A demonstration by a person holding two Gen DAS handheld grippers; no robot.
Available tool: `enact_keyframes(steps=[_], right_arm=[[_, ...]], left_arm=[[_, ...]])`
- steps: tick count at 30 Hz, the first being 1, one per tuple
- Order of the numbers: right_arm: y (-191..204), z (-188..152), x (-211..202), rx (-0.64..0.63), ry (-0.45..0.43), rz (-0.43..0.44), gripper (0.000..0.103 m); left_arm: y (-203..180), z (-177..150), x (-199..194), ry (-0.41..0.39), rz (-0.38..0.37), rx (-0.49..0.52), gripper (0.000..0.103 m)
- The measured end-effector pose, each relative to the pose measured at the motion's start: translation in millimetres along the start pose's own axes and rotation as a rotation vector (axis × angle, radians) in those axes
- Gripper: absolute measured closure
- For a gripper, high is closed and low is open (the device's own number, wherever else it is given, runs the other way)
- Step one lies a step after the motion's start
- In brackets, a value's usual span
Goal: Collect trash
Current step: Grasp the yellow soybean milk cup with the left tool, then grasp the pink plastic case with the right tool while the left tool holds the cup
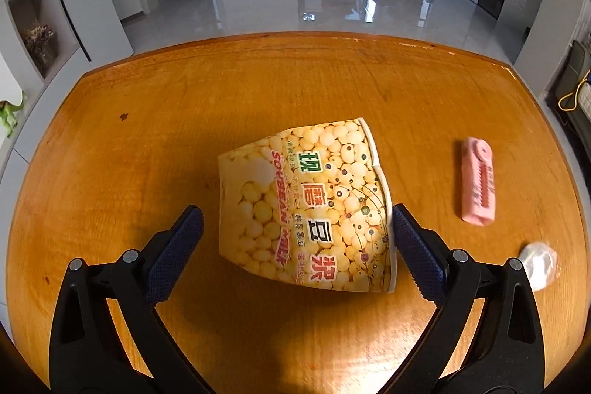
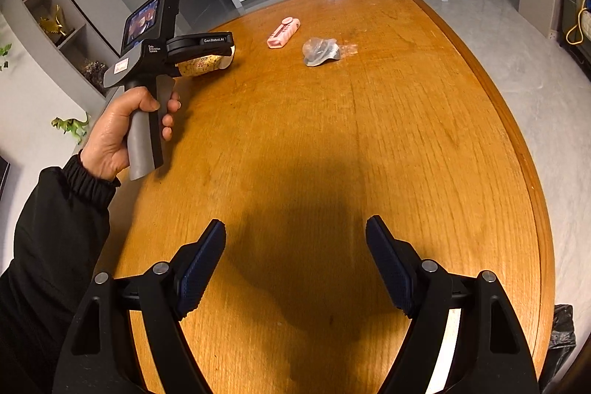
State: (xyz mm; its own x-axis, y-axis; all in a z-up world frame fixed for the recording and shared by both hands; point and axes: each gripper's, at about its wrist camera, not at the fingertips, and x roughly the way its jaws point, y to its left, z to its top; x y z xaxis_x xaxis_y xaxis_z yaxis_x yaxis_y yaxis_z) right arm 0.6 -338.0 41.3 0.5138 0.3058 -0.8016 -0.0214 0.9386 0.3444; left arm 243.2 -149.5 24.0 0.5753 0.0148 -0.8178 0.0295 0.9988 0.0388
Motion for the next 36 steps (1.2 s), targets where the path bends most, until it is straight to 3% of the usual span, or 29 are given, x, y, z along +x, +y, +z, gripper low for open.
enact_keyframes(steps=[1,10,17,24,31,36], right_arm=[[1.5,2.5,2.3,-0.002,0.001,0.002,0.024],[22.2,45.3,29.7,0.009,-0.003,0.064,0.024],[42.5,100.1,53.2,0.012,-0.025,0.082,0.024],[55.7,152.5,90.6,-0.014,-0.005,0.004,0.024],[58.7,193.9,145.8,0.009,0.008,-0.147,0.024],[56.1,208.9,171.7,0.04,0.009,-0.217,0.034]], left_arm=[[3.0,1.7,2.6,0.005,-0.014,0.001,0.021],[53.0,-3.6,-5.8,0.064,-0.123,-0.014,0.021],[68.6,-29.3,-27.8,0.075,-0.145,0.039,0.021],[70.0,-55.7,-38.5,0.068,-0.144,0.087,0.021],[67.4,-69.6,-43.7,0.07,-0.149,0.118,0.021],[67.2,-70.3,-42.5,0.069,-0.15,0.122,0.021]])
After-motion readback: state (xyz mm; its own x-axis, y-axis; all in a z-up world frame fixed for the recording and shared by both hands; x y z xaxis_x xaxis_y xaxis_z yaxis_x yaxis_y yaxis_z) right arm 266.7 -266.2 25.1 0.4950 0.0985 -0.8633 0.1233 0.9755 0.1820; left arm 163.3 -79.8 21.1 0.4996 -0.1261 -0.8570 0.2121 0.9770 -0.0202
